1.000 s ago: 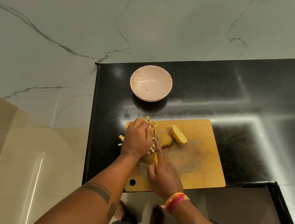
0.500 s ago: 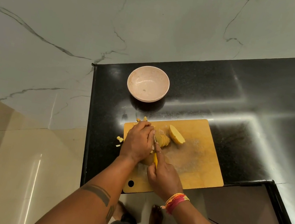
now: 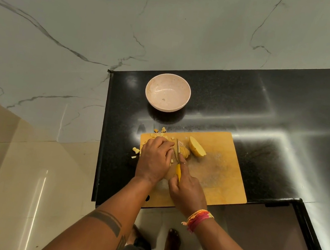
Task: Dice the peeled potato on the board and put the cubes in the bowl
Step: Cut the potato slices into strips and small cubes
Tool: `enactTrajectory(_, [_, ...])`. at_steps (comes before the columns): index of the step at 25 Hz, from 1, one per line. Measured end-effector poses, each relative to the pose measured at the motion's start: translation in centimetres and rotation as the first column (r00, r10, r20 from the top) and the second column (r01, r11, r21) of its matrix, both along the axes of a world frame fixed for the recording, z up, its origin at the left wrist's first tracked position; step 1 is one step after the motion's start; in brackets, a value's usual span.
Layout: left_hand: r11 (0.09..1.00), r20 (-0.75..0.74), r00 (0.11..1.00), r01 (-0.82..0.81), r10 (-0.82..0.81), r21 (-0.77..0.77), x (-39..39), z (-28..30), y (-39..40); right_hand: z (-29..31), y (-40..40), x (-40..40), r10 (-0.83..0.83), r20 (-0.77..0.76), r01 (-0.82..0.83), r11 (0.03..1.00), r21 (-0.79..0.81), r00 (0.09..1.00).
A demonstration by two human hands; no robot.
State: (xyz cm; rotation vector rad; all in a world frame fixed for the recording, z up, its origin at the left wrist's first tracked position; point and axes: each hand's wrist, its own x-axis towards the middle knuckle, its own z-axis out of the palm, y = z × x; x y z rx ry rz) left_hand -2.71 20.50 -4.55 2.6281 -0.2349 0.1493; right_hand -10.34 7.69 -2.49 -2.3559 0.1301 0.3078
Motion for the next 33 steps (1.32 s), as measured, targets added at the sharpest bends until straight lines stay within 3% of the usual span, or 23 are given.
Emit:
enactTrajectory(4, [0.993,-0.157,0.982,0.111,-0.106,0.025,-0.1,0.3,-1.2,-0.3,-1.3,-0.3,-0.038,0.008,0.038,0.999,-0.023,0.999])
enactTrajectory(8, [0.997,-0.19,0.98,0.072,-0.066,0.028,0.1,0.0,-1.5,-0.2,-1.9,-1.0,-0.044,0.004,0.045,0.999,-0.013,0.999])
enactTrajectory(15, [0.994,-0.18,0.982,0.047,-0.063,-0.095,0.1,-0.2,-2.0,-0.2,-2.0,-1.8,-0.037,0.027,0.038,0.999,-0.01,0.999])
enactTrajectory(21, [0.949,-0.238,0.971,-0.038,-0.039,-0.312,-0.1,0.4,-2.7,0.1,-2.7,-2.4,-0.03,0.009,0.03,1.0,-0.008,1.0])
enactTrajectory(29, [0.794,-0.322,0.947,-0.205,0.012,-0.573,-3.2,1.7,-2.9,0.7,-3.4,-3.5,0.019,0.0,-0.019,1.0,0.023,1.0])
enactTrajectory(33, [0.831,-0.399,0.917,-0.201,-0.027,-0.519,-6.6,0.9,-2.8,0.1,-4.2,-6.2,0.042,-0.076,-0.042,0.999,-0.009,0.996])
